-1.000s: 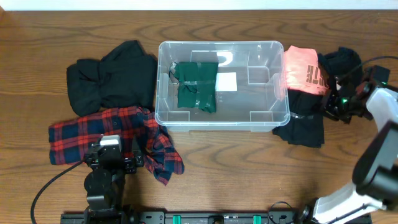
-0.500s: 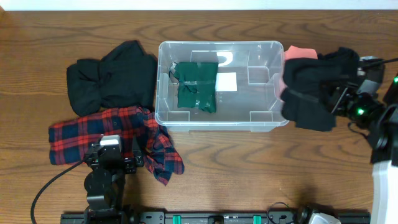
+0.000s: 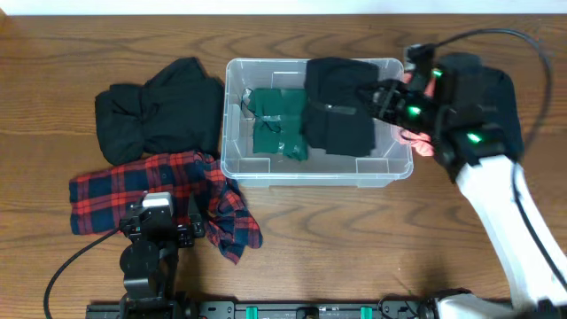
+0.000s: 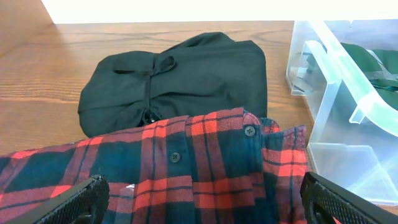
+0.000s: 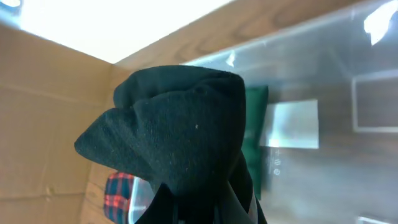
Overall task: Pack container
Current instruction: 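Place the black garment in the bin beside the green one, release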
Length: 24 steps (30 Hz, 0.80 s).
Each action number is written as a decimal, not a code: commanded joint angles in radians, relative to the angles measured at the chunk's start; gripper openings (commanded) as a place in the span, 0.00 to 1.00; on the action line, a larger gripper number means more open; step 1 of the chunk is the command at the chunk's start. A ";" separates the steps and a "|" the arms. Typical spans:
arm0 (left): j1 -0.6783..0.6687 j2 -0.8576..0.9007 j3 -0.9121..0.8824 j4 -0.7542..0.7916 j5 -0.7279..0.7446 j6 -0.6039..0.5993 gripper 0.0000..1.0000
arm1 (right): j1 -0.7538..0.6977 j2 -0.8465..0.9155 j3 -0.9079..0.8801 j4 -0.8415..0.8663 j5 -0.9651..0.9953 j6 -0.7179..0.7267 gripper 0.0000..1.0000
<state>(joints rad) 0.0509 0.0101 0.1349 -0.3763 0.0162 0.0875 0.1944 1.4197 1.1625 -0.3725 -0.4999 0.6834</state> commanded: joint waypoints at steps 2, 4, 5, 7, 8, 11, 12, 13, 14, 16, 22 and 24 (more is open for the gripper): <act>0.005 -0.007 -0.023 0.001 -0.008 0.017 0.98 | 0.033 0.160 0.000 0.047 0.011 0.125 0.01; 0.005 -0.007 -0.023 0.001 -0.008 0.017 0.98 | 0.045 0.230 0.000 0.055 0.011 0.149 0.01; 0.005 -0.007 -0.023 0.001 -0.008 0.017 0.98 | 0.051 0.260 0.000 0.066 0.013 0.150 0.01; 0.005 -0.007 -0.023 0.001 -0.008 0.016 0.98 | 0.063 0.315 0.000 0.078 0.040 0.150 0.01; 0.005 -0.007 -0.023 0.001 -0.008 0.017 0.98 | 0.066 0.340 0.000 0.086 0.059 0.149 0.02; 0.005 -0.007 -0.023 0.001 -0.008 0.017 0.98 | 0.068 0.382 0.000 0.103 0.120 0.061 0.16; 0.005 -0.007 -0.023 0.001 -0.008 0.017 0.98 | 0.067 0.383 0.000 0.114 0.136 -0.018 0.25; 0.005 -0.007 -0.023 0.001 -0.008 0.017 0.98 | 0.067 0.380 0.001 0.119 0.159 -0.099 0.31; 0.005 -0.007 -0.023 0.001 -0.008 0.017 0.98 | 0.067 0.368 0.002 0.116 0.178 -0.161 0.36; 0.005 -0.007 -0.023 0.001 -0.008 0.017 0.98 | 0.062 0.326 0.003 0.106 0.192 -0.257 0.46; 0.005 -0.007 -0.023 0.001 -0.008 0.017 0.98 | -0.011 0.092 0.003 0.026 0.257 -0.341 0.68; 0.005 -0.007 -0.023 0.001 -0.008 0.017 0.98 | -0.065 0.016 0.002 -0.019 0.257 -0.341 0.70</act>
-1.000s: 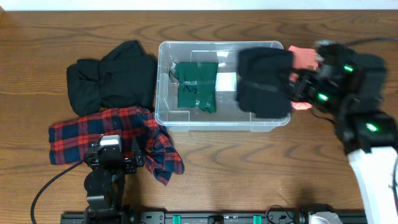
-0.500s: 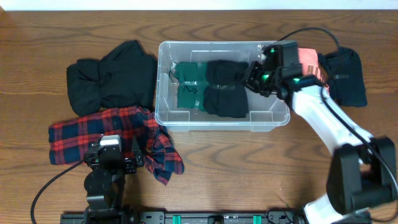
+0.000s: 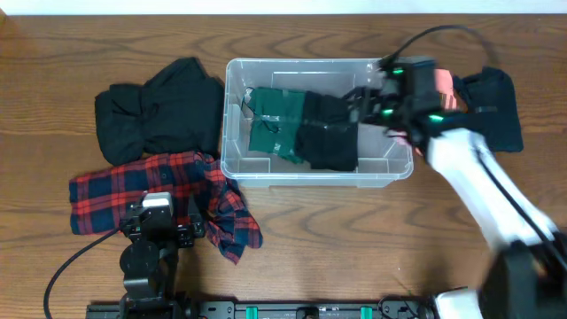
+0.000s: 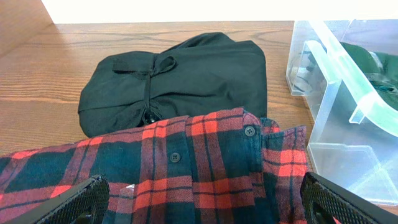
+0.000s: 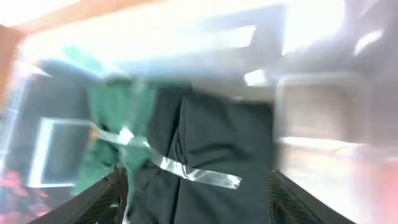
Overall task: Pack container
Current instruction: 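Place the black garment in the bin beside the green one, release, then grasp the dark navy garment at the right edge with the right gripper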
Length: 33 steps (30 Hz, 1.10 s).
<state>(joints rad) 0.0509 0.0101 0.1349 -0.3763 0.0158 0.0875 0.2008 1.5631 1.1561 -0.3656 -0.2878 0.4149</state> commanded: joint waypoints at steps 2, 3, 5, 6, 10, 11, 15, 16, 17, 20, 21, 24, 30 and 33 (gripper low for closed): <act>0.005 -0.007 -0.023 0.001 -0.008 0.017 0.98 | -0.145 -0.188 0.009 -0.079 0.045 -0.072 0.72; 0.005 -0.007 -0.023 0.001 -0.008 0.017 0.98 | -0.190 -0.210 0.009 -0.107 0.045 -0.072 0.75; 0.005 -0.007 -0.023 0.001 -0.008 0.017 0.98 | -0.302 -0.234 0.009 -0.163 0.044 -0.072 0.81; 0.005 -0.007 -0.023 0.001 -0.008 0.017 0.98 | -0.352 -0.235 0.009 -0.184 0.044 -0.072 0.84; 0.005 -0.007 -0.023 0.001 -0.008 0.017 0.98 | -0.592 -0.193 0.009 -0.242 0.031 -0.074 0.95; 0.005 -0.007 -0.023 0.001 -0.008 0.017 0.98 | -0.645 -0.173 0.009 -0.243 0.017 -0.077 0.95; 0.005 -0.007 -0.023 0.001 -0.008 0.017 0.98 | -0.808 -0.064 0.009 -0.212 -0.060 -0.102 0.97; 0.005 -0.007 -0.023 0.001 -0.008 0.017 0.98 | -0.841 -0.025 0.009 -0.192 -0.086 -0.103 0.98; 0.005 -0.007 -0.023 0.001 -0.008 0.017 0.98 | -0.861 0.004 0.009 -0.174 -0.109 -0.103 0.97; 0.005 -0.007 -0.023 0.001 -0.008 0.017 0.98 | -0.908 0.108 0.009 -0.102 -0.185 -0.124 0.93; 0.005 -0.007 -0.023 0.001 -0.007 0.017 0.98 | -0.916 0.139 0.009 -0.077 -0.203 -0.133 0.93; 0.005 -0.007 -0.023 0.001 -0.008 0.017 0.98 | -0.922 0.225 0.009 -0.012 -0.253 -0.167 0.96; 0.005 -0.007 -0.023 0.001 -0.008 0.017 0.98 | -0.922 0.357 0.009 0.069 -0.263 -0.169 0.96; 0.005 -0.007 -0.023 0.001 -0.008 0.017 0.98 | -0.921 0.402 0.009 0.101 -0.263 -0.169 0.95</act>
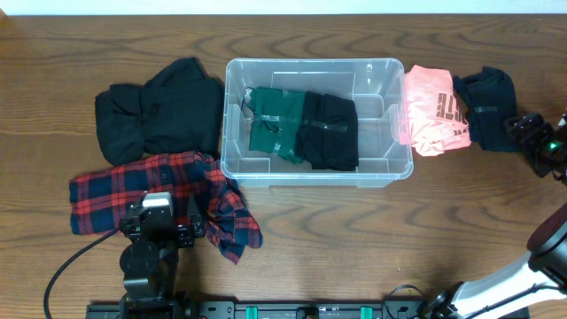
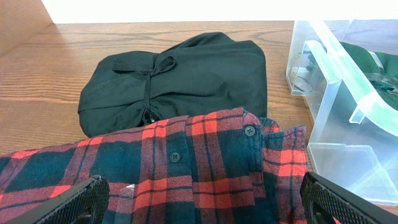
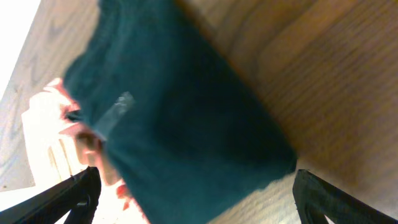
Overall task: Pack container
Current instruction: 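Grasp the dark navy garment at the right edge with the right gripper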
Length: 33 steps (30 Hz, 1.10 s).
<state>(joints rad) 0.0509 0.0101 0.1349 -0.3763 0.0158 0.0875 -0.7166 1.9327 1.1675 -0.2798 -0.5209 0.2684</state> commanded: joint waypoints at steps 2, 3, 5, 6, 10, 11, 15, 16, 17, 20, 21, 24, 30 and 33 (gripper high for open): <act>0.005 -0.007 -0.023 0.001 -0.008 0.017 0.98 | -0.002 0.058 -0.003 0.032 -0.030 -0.021 0.95; 0.005 -0.007 -0.023 0.001 -0.008 0.017 0.98 | -0.001 0.071 -0.003 0.040 -0.030 -0.016 0.95; 0.005 -0.007 -0.023 0.001 -0.008 0.017 0.98 | 0.004 0.091 -0.003 0.053 -0.030 -0.011 0.94; 0.005 -0.007 -0.023 0.001 -0.008 0.017 0.98 | 0.010 0.102 -0.003 0.061 -0.030 -0.011 0.93; 0.005 -0.007 -0.023 0.001 -0.008 0.017 0.98 | 0.034 0.137 -0.003 0.082 -0.029 -0.011 0.80; 0.005 -0.007 -0.023 0.001 -0.008 0.017 0.98 | 0.042 0.143 -0.003 0.086 -0.029 -0.011 0.78; 0.005 -0.007 -0.023 0.001 -0.008 0.017 0.98 | 0.064 0.148 -0.003 0.054 -0.020 -0.011 0.49; 0.005 -0.007 -0.023 0.001 -0.008 0.017 0.98 | 0.067 0.148 -0.003 0.046 -0.022 -0.005 0.43; 0.005 -0.007 -0.023 0.001 -0.008 0.017 0.98 | 0.066 0.147 -0.003 0.031 -0.021 0.010 0.35; 0.005 -0.007 -0.023 0.001 -0.008 0.017 0.98 | 0.061 0.131 -0.003 -0.009 -0.022 0.069 0.18; 0.005 -0.007 -0.023 0.001 -0.008 0.017 0.98 | 0.059 0.118 -0.003 -0.026 -0.024 0.085 0.17; 0.005 -0.007 -0.023 0.001 -0.008 0.017 0.98 | 0.058 0.053 -0.003 -0.082 -0.038 0.094 0.12; 0.005 -0.007 -0.023 0.001 -0.008 0.017 0.98 | 0.073 -0.202 -0.003 -0.212 -0.100 0.094 0.06; 0.005 -0.007 -0.023 0.001 -0.008 0.016 0.98 | 0.113 -0.367 -0.003 -0.248 -0.165 0.093 0.02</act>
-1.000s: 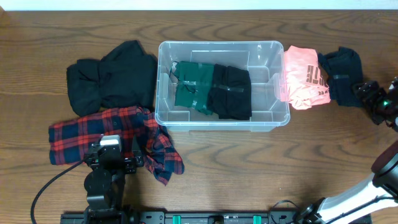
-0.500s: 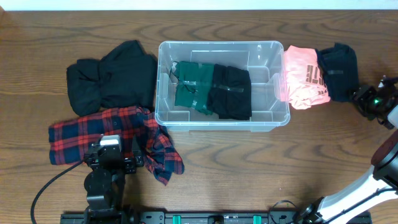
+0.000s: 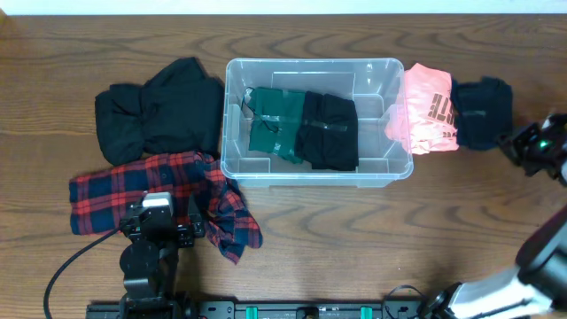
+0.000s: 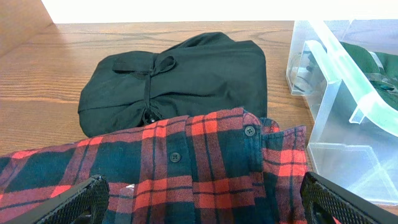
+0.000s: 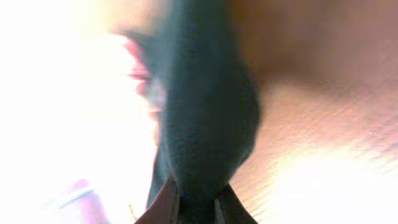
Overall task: Pack container
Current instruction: 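Grasp the dark navy garment at the right edge with the right gripper, then lower the navy garment into the bin's right side and open the gripper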
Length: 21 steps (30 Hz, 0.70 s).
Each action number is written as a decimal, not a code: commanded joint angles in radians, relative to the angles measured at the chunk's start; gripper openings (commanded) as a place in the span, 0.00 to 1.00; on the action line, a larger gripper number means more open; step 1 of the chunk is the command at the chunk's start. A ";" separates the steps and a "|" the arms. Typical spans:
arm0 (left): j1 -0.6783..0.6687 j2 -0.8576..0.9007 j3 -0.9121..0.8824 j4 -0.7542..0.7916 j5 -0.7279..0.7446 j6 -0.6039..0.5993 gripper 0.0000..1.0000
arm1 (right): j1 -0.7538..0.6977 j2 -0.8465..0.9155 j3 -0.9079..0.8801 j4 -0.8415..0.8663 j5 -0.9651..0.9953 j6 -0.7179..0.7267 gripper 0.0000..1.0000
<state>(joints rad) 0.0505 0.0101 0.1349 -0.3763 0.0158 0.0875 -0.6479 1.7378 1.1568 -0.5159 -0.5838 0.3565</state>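
Observation:
A clear plastic bin (image 3: 316, 168) stands mid-table with a folded green garment (image 3: 275, 124) and a folded black one (image 3: 330, 131) inside. Right of it lie a pink shirt (image 3: 425, 115) and a dark teal folded garment (image 3: 481, 112). My right gripper (image 3: 509, 140) is shut on the teal garment (image 5: 205, 118), which fills the right wrist view. A black garment (image 3: 158, 111) and a red plaid shirt (image 3: 159, 190) lie left of the bin. My left gripper (image 4: 199, 202) rests open over the plaid shirt (image 4: 186, 162).
The bin's near wall and green-tinted rim (image 4: 339, 81) stand at the right of the left wrist view. The black garment (image 4: 177, 78) lies beyond the plaid shirt. Bare wooden table (image 3: 372, 239) spreads in front of the bin.
My right gripper was open over the teal garment; now it is shut on that garment's right edge. The teal garment and pink shirt have shifted slightly left. The left arm is unchanged.
My right gripper held a black garment over the bin's right side. Then the garment lay in the bin beside the green one, the gripper open above it. Later the gripper was open at the far right by the teal garment, and now it grips that.

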 commanded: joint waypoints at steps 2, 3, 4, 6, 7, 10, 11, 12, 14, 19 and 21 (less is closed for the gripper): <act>0.005 -0.007 -0.023 0.001 -0.008 0.017 0.98 | 0.083 -0.273 0.008 -0.037 -0.109 0.006 0.01; 0.005 -0.007 -0.023 0.001 -0.008 0.017 0.98 | 0.106 -0.322 0.008 -0.047 -0.109 0.006 0.01; 0.005 -0.007 -0.023 0.001 -0.008 0.017 0.98 | 0.137 -0.375 0.008 -0.057 -0.109 0.006 0.01; 0.005 -0.007 -0.023 0.001 -0.008 0.017 0.98 | 0.202 -0.464 0.008 -0.068 -0.109 0.006 0.01; 0.005 -0.007 -0.023 0.001 -0.008 0.017 0.98 | 0.243 -0.505 0.008 -0.069 -0.109 0.014 0.01; 0.005 -0.007 -0.023 0.001 -0.008 0.017 0.98 | 0.359 -0.584 0.008 -0.066 -0.098 0.066 0.01; 0.005 -0.007 -0.023 0.001 -0.008 0.017 0.98 | 0.410 -0.602 0.008 -0.059 -0.083 0.105 0.01; 0.005 -0.007 -0.023 0.001 -0.008 0.017 0.98 | 0.443 -0.608 0.008 -0.055 -0.067 0.135 0.01; 0.005 -0.007 -0.023 0.001 -0.008 0.017 0.98 | 0.522 -0.605 0.008 -0.039 -0.019 0.222 0.01; 0.005 -0.007 -0.023 0.001 -0.008 0.017 0.98 | 0.675 -0.536 0.008 0.047 0.061 0.411 0.01; 0.005 -0.007 -0.023 0.001 -0.008 0.017 0.98 | 0.727 -0.495 0.008 0.092 0.107 0.471 0.01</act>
<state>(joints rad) 0.0509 0.0101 0.1349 -0.3767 0.0158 0.0875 0.0196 1.1980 1.1584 -0.4572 -0.5617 0.6762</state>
